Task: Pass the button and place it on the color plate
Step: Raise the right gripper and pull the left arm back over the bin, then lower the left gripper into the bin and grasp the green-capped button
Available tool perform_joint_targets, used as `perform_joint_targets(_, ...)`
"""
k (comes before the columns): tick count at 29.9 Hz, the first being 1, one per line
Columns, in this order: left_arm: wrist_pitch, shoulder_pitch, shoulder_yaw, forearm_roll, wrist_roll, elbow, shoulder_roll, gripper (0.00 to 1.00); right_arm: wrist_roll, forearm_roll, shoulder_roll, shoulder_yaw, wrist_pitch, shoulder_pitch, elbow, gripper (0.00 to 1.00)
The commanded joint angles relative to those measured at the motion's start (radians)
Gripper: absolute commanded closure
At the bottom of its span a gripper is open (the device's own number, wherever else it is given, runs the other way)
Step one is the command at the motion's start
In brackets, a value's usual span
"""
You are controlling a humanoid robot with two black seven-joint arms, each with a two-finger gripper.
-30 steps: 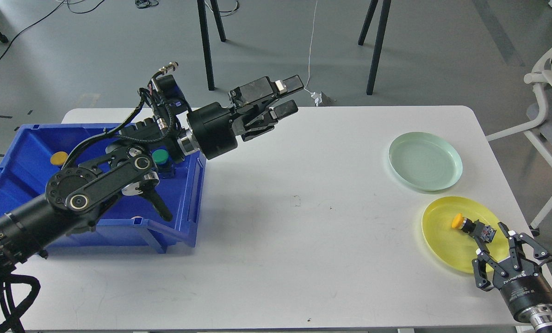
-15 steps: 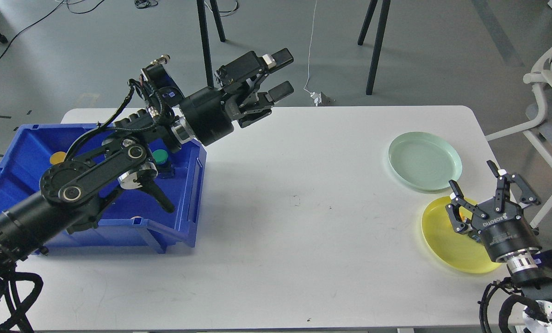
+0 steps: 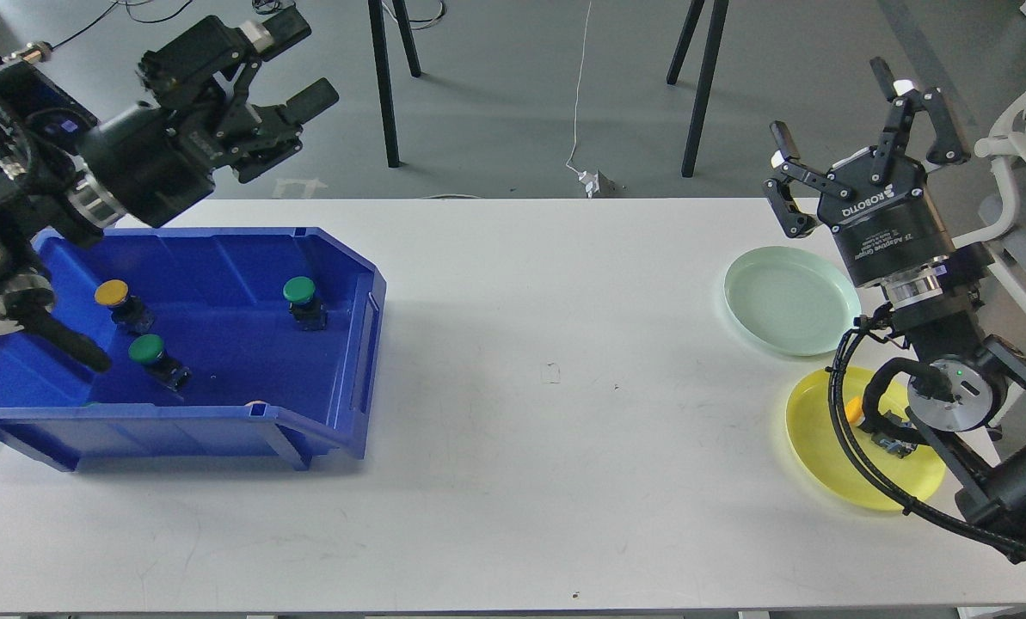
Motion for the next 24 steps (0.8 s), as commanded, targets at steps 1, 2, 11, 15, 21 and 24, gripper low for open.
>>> perform_joint_targets(1, -0.005, -0.067, 0.052, 0.037, 0.000, -0.015, 0.126, 0.05, 0.000, 0.000, 0.008, -0.004, 0.002, -0.008, -0.012, 0.06)
perform_joint_targets(2, -0.006, -0.085, 0.084, 0.075, 0.000, -0.017, 0.161, 0.05, 0.000, 0.000, 0.008, -0.004, 0.002, -0.011, -0.012, 0.06)
perform_joint_targets(11, 0.006, -0.410, 0.627, 0.470, 0.000, 0.015, 0.276, 0.05, 0.000, 0.000, 0.005, 0.000, 0.007, -0.045, -0.018, 0.05)
perform_joint_targets(15, 0.021, -0.424, 0.737, 0.589, 0.000, 0.110, 0.270, 0.06, 0.000, 0.000, 0.002, 0.000, 0.008, -0.060, -0.018, 0.05)
perform_joint_targets(21, 0.024, -0.409, 0.843, 0.704, 0.000, 0.233, 0.261, 0.07, 0.000, 0.000, -0.001, 0.001, 0.010, -0.077, -0.018, 0.05)
perform_joint_targets(24, 0.024, -0.385, 0.848, 0.747, 0.000, 0.299, 0.229, 0.07, 0.000, 0.002, -0.001, 0.003, 0.011, -0.082, -0.018, 0.05)
